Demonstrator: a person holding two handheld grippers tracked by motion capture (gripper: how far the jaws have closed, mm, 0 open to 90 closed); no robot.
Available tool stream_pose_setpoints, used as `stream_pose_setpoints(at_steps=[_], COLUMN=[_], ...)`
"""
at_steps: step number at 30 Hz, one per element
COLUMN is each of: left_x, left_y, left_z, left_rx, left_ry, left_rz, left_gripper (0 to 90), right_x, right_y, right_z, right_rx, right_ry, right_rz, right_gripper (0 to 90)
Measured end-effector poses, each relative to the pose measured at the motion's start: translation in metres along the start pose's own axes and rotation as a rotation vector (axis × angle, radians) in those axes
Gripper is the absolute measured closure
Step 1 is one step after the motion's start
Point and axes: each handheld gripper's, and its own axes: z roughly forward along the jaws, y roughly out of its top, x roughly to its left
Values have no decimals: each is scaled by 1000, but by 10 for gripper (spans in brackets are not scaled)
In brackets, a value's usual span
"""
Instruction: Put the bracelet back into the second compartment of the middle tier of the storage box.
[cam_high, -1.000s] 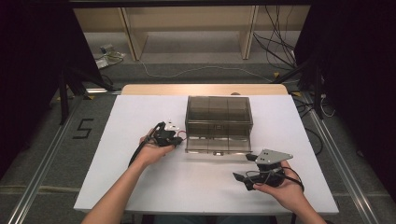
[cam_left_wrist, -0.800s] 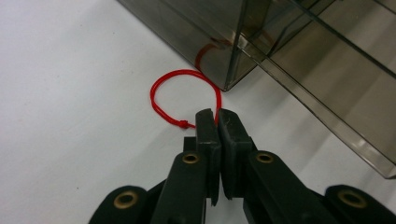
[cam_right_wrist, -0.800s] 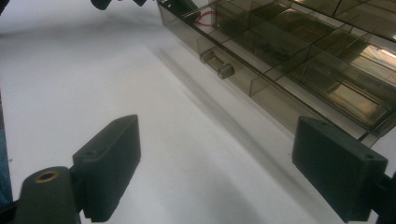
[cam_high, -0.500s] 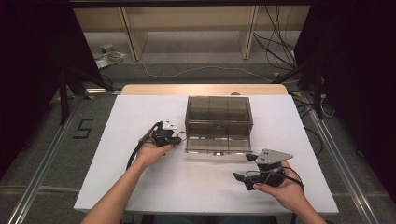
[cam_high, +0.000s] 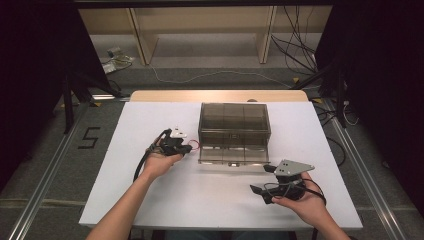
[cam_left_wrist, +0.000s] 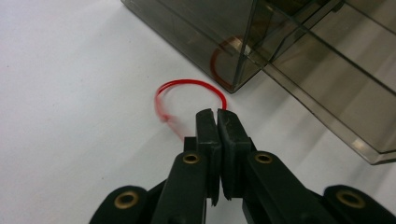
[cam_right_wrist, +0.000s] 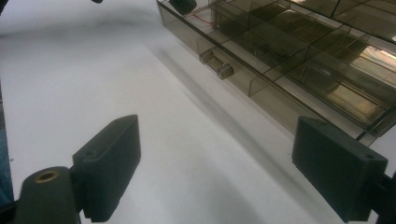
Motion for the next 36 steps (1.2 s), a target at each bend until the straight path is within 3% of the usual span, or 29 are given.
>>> stream_pose_setpoints(at_steps=[4,8,15,36], left_x=[-4,-6,-6,-6], left_y=[1,2,3,5], left_z=[-3,-5,-8,-23], left_rx=[3,-7,-27,-90], left_ry=[-12,18,35,76], left_rz=[19,34,62,87], left_gripper=[881,881,881,881], right_x=[-1,-1,0,0], right_y=[0,0,0,0], right_z=[-1,-1,-1,-1], right_rx=[-11,-13,-14,-20], right_ry=[-2,-2,5,16], right_rz=[5,3,-1,-1], right_gripper=[162,162,162,162])
